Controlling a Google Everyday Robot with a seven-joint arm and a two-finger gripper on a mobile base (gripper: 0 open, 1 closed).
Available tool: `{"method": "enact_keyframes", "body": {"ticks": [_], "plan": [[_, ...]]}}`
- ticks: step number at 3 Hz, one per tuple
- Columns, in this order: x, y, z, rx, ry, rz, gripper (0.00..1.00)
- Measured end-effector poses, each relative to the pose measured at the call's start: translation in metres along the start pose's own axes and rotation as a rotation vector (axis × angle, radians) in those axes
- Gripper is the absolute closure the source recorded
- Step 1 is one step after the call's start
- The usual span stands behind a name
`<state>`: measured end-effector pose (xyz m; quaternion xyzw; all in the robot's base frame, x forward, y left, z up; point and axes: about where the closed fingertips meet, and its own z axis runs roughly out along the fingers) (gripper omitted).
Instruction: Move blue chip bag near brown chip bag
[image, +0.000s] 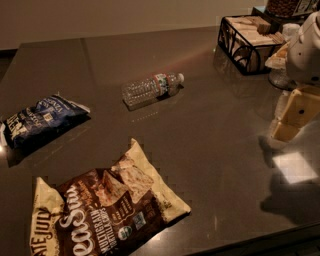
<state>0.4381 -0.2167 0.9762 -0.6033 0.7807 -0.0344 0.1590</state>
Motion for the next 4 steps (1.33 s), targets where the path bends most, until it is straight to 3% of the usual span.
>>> {"method": "enact_keyframes", "body": {"ticks": [1, 2, 4], "plan": [[0.000, 0.000, 0.000, 0.000, 0.000, 0.000, 0.00], [-0.009, 0.003, 0.003, -0.034, -0.028, -0.009, 0.00], [-0.064, 0.043, 0.035, -0.165, -0.134, -0.120, 0.00]]}}
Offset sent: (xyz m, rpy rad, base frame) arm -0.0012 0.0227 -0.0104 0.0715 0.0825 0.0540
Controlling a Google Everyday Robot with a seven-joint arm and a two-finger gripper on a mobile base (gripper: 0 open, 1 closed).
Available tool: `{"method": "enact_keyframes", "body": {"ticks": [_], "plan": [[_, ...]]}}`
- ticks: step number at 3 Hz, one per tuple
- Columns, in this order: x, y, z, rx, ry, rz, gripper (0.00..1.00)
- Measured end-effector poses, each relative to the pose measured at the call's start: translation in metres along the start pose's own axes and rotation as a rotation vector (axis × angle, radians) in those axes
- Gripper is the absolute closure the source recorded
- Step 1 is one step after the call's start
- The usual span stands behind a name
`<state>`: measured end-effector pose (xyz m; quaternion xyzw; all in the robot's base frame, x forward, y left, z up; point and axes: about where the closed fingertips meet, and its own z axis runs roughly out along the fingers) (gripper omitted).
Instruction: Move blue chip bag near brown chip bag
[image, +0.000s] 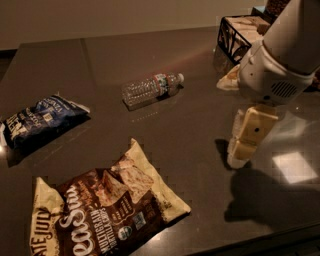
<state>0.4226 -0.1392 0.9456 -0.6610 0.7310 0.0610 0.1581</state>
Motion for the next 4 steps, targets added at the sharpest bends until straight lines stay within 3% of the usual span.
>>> {"method": "enact_keyframes", "body": {"ticks": [2, 4], "plan": [[-0.058, 0.042, 0.050, -0.107, -0.055, -0.149, 0.00], [-0.114, 0.029, 0.079, -0.123, -0.085, -0.200, 0.00]]}}
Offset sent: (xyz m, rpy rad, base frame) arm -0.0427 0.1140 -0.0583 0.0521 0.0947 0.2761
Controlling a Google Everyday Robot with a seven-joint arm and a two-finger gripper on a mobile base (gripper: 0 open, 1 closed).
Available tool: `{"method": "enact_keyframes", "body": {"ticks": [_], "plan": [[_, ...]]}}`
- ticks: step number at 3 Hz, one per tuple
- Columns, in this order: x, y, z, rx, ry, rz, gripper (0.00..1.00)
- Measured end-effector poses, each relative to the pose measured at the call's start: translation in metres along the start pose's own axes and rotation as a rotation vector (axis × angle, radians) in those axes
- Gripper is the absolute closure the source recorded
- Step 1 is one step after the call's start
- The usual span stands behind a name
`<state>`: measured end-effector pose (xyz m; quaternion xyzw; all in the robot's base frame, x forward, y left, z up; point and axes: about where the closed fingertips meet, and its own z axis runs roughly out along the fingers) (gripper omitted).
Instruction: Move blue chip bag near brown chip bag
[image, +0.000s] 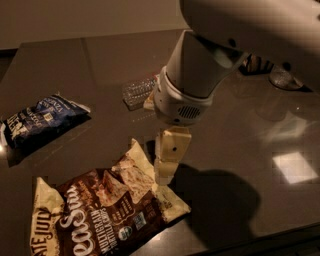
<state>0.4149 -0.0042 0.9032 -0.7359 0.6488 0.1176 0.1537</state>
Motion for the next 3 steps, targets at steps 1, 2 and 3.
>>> {"method": "enact_keyframes", "body": {"ticks": [1, 2, 3], "plan": [[-0.026, -0.031, 0.008, 0.023, -0.019, 0.006, 0.00], [-0.054, -0.071, 0.013, 0.044, -0.043, 0.030, 0.00], [-0.087, -0.108, 0.032, 0.064, -0.049, 0.027, 0.00]]}}
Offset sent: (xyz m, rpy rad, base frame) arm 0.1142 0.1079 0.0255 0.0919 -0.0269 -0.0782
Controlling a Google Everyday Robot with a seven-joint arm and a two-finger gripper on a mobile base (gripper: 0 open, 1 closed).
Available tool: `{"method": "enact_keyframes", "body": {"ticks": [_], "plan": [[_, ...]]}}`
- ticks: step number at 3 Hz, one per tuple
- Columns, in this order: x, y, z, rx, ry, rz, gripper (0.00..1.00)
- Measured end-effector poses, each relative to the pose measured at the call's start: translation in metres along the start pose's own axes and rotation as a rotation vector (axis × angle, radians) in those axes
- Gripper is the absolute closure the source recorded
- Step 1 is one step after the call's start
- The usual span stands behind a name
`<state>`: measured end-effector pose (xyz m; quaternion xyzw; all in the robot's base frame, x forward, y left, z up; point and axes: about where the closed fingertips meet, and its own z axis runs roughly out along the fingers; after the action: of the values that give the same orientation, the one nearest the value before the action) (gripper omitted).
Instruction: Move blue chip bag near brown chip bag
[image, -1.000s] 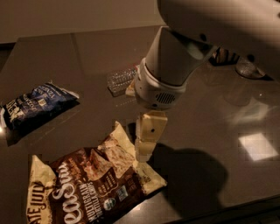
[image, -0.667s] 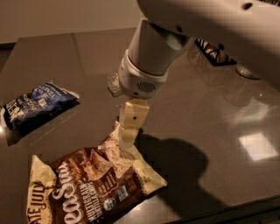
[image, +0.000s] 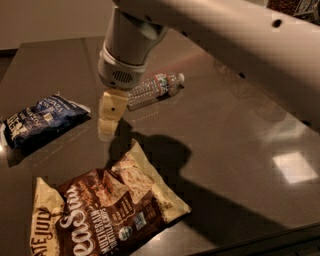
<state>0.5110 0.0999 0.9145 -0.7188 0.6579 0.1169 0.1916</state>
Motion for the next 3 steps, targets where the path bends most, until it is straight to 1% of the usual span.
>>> {"method": "enact_keyframes", "body": {"ticks": [1, 2, 3], "plan": [[-0.031, -0.024, 0.028, 0.008, 0.005, -0.022, 0.00], [-0.068, -0.044, 0.070, 0.012, 0.043, -0.078, 0.00], [-0.090, -0.051, 0.097, 0.002, 0.077, -0.119, 0.00]]}}
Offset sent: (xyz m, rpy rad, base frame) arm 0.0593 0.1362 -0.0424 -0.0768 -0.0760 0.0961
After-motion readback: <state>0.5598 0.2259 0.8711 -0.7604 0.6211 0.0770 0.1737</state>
